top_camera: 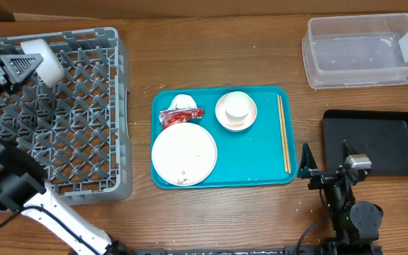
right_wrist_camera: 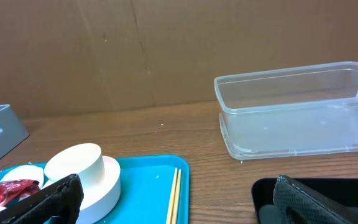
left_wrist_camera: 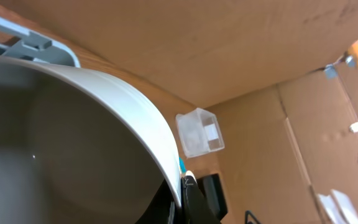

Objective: Sort waste into correct bins and load items into the dishwasher
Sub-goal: 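Lift the grey bowl and carry it to the dish rack, then lower the grey bowl into the rack and open the left gripper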

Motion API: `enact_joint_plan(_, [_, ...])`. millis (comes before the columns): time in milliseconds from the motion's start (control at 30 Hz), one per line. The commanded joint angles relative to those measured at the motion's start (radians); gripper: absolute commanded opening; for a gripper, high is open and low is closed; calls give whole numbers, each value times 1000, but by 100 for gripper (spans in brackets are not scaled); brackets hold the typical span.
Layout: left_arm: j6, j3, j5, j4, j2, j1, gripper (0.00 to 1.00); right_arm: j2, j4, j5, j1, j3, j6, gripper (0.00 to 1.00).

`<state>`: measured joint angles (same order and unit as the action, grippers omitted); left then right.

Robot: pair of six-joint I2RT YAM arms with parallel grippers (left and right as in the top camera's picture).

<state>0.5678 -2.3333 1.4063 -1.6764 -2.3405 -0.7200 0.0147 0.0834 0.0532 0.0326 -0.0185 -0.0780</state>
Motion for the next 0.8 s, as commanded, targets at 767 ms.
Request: enact_joint_plan(767, [55, 137, -76, 0, -158, 2, 4, -10, -3, 1, -4, 11, -4, 100])
